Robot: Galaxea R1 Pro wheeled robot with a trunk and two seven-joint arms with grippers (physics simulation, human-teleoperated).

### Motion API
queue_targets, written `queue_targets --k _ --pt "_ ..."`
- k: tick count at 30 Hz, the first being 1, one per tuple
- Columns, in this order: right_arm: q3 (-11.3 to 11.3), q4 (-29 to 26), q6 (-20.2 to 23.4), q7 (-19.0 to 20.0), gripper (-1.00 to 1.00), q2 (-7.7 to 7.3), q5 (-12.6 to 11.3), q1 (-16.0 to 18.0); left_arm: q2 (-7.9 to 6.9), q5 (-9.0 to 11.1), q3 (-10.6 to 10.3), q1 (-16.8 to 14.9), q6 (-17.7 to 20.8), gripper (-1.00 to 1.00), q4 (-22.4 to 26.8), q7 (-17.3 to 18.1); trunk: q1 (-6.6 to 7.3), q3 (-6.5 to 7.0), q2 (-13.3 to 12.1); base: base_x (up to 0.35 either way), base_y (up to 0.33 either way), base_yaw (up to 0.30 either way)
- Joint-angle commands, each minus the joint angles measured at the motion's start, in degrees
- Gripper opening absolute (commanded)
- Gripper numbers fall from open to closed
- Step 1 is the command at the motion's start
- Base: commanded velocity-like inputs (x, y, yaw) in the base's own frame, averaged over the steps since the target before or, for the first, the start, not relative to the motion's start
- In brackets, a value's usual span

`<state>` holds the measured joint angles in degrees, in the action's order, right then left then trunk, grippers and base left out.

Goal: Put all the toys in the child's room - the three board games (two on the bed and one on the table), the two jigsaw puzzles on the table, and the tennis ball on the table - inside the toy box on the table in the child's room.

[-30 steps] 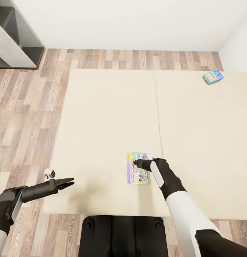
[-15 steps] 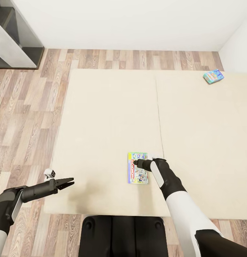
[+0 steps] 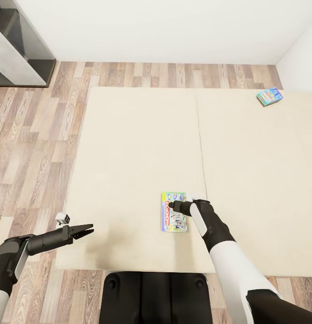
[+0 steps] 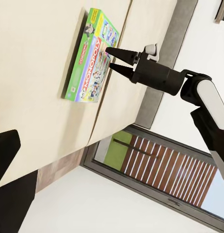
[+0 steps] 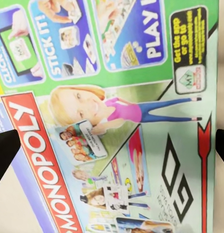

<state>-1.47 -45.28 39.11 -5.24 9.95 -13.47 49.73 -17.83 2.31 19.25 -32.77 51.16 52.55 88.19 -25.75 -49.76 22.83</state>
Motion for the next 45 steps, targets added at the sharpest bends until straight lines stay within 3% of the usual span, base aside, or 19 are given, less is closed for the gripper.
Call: queue_targets --k 1,45 --pt "-0.12 -0.08 0.21 -0.50 1.00 0.05 -0.62 0.01 0.00 -0.02 0.00 -0.01 0.61 1.00 0.01 0.23 -0.03 -0.06 0.09 0.000 0.000 0.000" --pt "-0.12 -0.16 0.18 -0.47 1.00 0.05 -0.61 0.01 -0.01 -0.02 0.00 -0.01 0.62 1.00 0.01 0.23 -0.03 -0.06 0.09 0.000 0.000 0.000"
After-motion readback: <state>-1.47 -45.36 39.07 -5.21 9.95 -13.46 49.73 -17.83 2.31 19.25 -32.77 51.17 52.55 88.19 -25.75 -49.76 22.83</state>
